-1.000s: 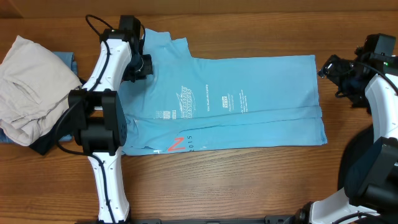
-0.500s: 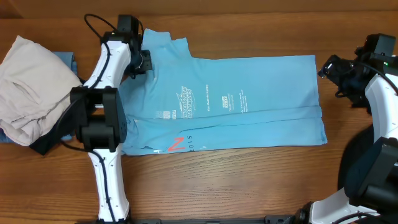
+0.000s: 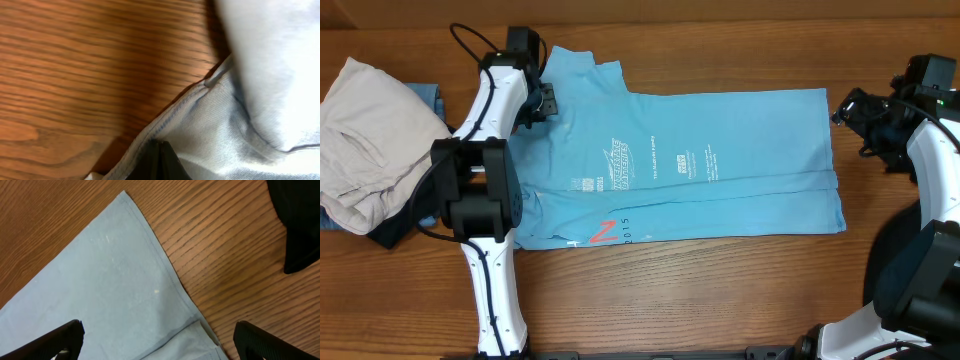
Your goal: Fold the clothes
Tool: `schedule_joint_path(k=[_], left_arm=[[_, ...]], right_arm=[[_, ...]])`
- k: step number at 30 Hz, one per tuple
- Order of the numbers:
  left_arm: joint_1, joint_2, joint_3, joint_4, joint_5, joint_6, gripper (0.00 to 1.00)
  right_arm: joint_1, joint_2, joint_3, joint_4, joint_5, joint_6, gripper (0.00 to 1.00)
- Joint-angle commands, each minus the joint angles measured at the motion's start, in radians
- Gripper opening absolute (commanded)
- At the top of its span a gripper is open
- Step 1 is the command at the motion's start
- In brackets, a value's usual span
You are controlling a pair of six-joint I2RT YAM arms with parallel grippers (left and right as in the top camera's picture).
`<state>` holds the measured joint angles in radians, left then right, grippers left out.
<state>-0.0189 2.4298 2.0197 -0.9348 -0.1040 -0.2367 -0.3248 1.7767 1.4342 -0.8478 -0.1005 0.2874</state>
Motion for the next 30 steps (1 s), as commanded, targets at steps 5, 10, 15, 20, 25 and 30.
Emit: schedule_joint_path(k=[5, 10, 15, 20, 25, 30], left_arm=[[0.021, 0.036, 0.121, -0.111, 0.022, -0.097, 0.04], [0.035, 0.036, 0.158, -0.159, 0.006, -0.13, 0.04], [0.037, 0.029, 0.163, -0.116, 0.098, -0.122, 0.04], [0.036, 0.031, 0.161, -0.045, 0.179, -0.099, 0.04], [0.036, 0.05, 0.159, -0.03, 0.183, -0.1, 0.04], [0.03, 0.086, 0.154, -0.025, 0.182, -0.098, 0.04]], right_arm=[[0.006, -0.001, 0.025, 0.005, -0.006, -0.004, 1.0], [0.006, -0.001, 0.025, 0.005, -0.006, -0.003, 1.0], [0.006, -0.001, 0.025, 0.005, -0.006, -0.003, 1.0], [0.006, -0.001, 0.025, 0.005, -0.006, -0.004, 1.0], [0.006, -0.001, 0.025, 0.005, -0.006, -0.003, 1.0], [0.006, -0.001, 0.025, 0.005, -0.006, -0.003, 1.0]])
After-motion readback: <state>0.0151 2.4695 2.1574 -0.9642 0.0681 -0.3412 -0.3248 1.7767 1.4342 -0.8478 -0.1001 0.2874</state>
